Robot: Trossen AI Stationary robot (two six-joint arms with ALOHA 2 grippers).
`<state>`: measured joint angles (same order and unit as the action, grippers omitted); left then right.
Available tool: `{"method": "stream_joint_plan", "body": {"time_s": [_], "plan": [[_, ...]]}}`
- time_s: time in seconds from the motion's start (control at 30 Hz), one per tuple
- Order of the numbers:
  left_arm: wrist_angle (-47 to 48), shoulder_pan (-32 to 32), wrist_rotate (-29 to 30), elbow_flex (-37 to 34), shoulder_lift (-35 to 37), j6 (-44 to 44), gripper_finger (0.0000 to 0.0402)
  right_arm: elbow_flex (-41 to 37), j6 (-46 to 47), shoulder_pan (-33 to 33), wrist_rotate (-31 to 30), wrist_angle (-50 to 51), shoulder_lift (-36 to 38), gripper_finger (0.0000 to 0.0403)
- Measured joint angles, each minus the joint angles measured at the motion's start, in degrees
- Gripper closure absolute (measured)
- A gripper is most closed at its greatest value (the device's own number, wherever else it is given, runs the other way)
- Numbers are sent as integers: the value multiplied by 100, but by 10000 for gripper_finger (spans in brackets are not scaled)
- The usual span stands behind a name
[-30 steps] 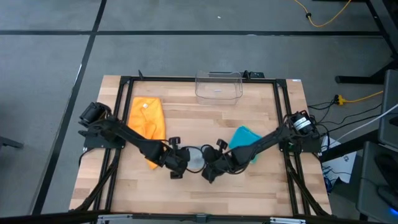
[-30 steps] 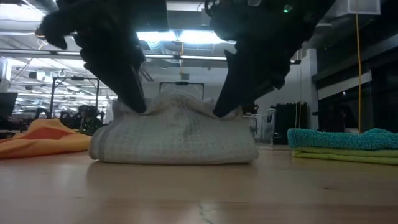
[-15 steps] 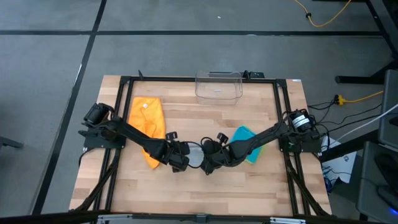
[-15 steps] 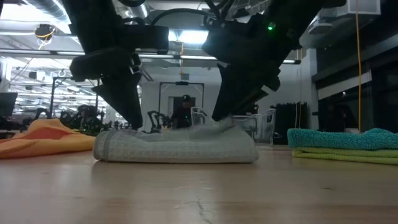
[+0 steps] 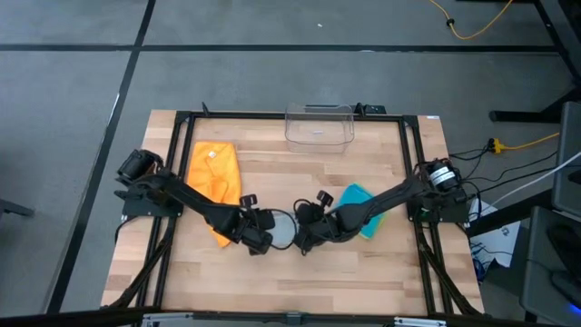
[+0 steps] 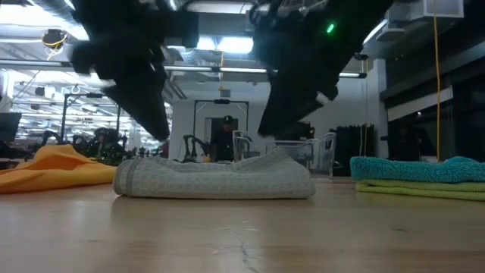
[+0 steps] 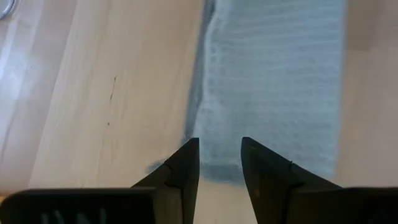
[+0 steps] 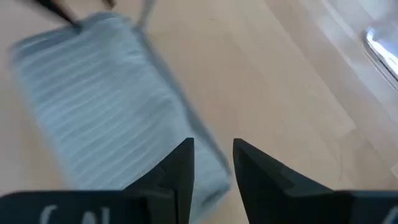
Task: Fold microfiber towels
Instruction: Put the gray microfiber towel into the transparent bin
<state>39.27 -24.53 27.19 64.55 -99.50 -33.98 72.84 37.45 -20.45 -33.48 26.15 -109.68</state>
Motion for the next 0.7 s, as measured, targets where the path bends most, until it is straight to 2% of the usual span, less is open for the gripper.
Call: {"method": "stream_joint_plan", "body": {"time_s": [0.3, 0.53, 0.7], "plan": [[758, -530, -37, 596, 133, -175, 291, 9, -15, -450, 55, 204, 649, 300], [608, -808, -155, 462, 126, -370, 290, 9, -34, -763, 807, 265, 673, 301], [451, -894, 41, 394, 120, -496, 290, 7, -57, -902, 965, 158, 651, 301]]}}
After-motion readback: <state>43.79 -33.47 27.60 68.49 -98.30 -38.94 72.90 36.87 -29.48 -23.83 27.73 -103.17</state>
